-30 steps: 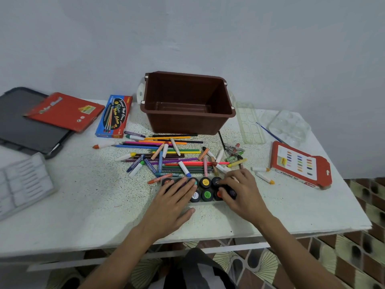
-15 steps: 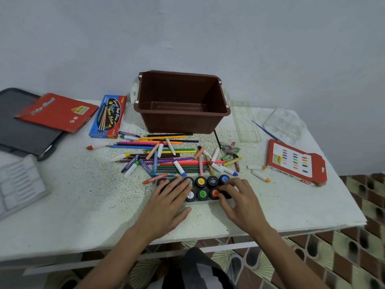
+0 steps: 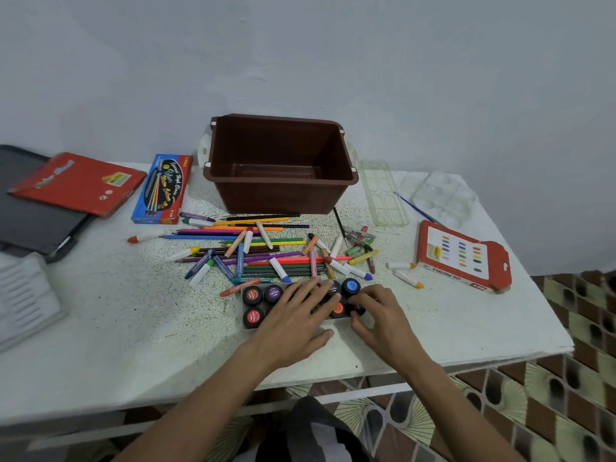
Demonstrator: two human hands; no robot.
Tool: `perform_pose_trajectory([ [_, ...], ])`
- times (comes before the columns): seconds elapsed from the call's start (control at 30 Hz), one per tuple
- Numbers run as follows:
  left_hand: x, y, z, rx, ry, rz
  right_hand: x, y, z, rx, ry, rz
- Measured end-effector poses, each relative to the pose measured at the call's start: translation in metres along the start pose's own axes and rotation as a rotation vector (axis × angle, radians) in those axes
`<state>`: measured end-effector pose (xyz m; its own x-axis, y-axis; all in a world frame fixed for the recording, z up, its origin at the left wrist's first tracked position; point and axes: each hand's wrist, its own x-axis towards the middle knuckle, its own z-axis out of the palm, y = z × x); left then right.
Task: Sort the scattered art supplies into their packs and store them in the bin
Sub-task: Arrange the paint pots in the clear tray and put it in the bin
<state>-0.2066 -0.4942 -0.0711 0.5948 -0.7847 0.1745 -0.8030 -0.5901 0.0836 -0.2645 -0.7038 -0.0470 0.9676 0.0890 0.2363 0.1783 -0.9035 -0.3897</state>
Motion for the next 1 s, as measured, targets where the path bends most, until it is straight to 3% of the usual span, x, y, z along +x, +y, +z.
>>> perform_pose_trajectory([
  [0.2,-0.002,-0.002,0.007,0.035,-0.014,0.018,0.001,-0.007,0.003,0.092,0.018,0.128],
  [0.43,-0.003,-0.002,0.007,0.067,-0.001,0.021,0.005,-0.005,-0.002,0.096,-0.040,0.090],
  [0.7,-0.003,-0.003,0.009,0.060,0.006,0.030,0.018,-0.004,-0.004,0.099,0.053,0.148],
  [1.0,-0.003,-0.003,0.010,0.067,0.001,0.029,0.033,-0.004,-0.001,0.046,-0.003,0.151],
])
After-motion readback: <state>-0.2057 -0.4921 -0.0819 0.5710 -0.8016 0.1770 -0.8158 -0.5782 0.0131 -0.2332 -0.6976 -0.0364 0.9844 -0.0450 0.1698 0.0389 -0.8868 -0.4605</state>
